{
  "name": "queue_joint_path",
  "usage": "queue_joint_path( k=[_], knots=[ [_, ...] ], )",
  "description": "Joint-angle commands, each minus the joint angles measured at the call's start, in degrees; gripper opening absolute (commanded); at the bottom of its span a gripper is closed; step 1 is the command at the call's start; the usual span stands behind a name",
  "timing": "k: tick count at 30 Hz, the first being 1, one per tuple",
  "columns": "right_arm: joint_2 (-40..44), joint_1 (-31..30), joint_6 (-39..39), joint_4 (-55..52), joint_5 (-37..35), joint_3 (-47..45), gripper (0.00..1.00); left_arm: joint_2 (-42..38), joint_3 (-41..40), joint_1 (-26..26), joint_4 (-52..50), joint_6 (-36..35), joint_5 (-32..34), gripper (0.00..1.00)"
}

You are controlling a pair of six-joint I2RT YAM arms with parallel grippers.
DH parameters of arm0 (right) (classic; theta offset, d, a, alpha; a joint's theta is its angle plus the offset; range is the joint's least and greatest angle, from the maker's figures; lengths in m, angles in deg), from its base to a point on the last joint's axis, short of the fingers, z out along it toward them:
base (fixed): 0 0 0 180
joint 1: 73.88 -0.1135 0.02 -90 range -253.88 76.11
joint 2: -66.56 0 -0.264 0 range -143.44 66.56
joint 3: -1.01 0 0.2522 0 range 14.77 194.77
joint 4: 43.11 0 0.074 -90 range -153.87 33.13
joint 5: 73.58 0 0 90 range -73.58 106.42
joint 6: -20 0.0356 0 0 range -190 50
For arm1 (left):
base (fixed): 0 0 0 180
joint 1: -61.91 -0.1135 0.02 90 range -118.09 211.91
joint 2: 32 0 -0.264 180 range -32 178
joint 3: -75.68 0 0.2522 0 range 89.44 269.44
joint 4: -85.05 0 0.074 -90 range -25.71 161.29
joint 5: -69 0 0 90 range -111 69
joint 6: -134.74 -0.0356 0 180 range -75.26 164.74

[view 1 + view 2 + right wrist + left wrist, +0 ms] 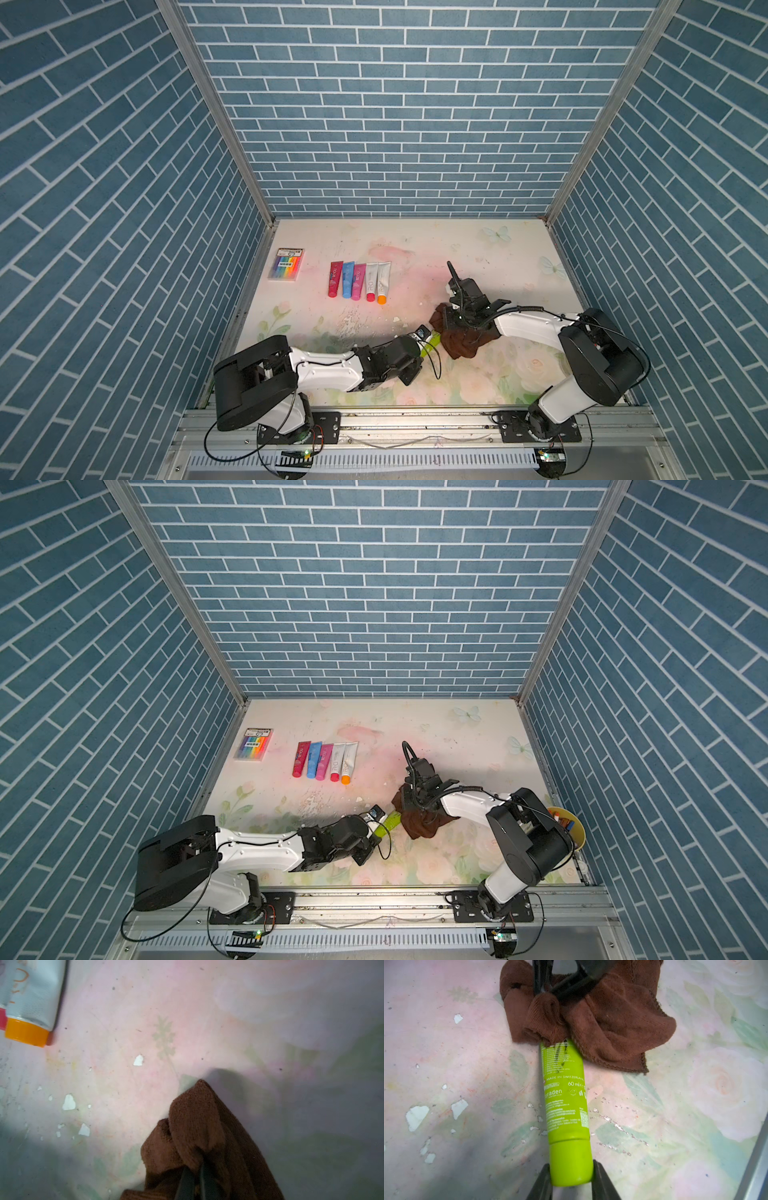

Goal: Wipe the surface of the toothpaste tube
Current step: Wipe the dirt from the toothpaste tube.

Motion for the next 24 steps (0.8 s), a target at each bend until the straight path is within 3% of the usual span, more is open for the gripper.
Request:
queue_joint_path(
  k=[1, 7, 11, 18, 24],
  knots=[
    [2.3, 0.7, -1.7, -8.1, -3.1, -3.3, 0.0, 0.5, -0.5, 0.8, -1.5, 0.0, 0.2, 0.03],
    [10.2, -2.9, -1.6, -5.9, 8.4, -4.6, 0.0, 2.1, 0.4, 1.1, -1.6, -0.4, -0.4, 0.03],
    [10.5, -8.1, -0.2, -3.5, 12.1, -4.5, 0.0, 3.0, 0.8, 1.1, -1.7, -0.6, -0.6, 0.03],
    [3.2, -9.6, 1.6, 3.3, 13.3, -6.9, 0.0, 3.3, 1.0, 1.3, -1.8, -0.7, -0.7, 0.03],
    [-0.5, -8.3, 3.5, -0.4, 6.2, -8.8, 0.0, 3.2, 1.0, 1.3, -1.9, -0.6, -0.6, 0.03]
  ],
)
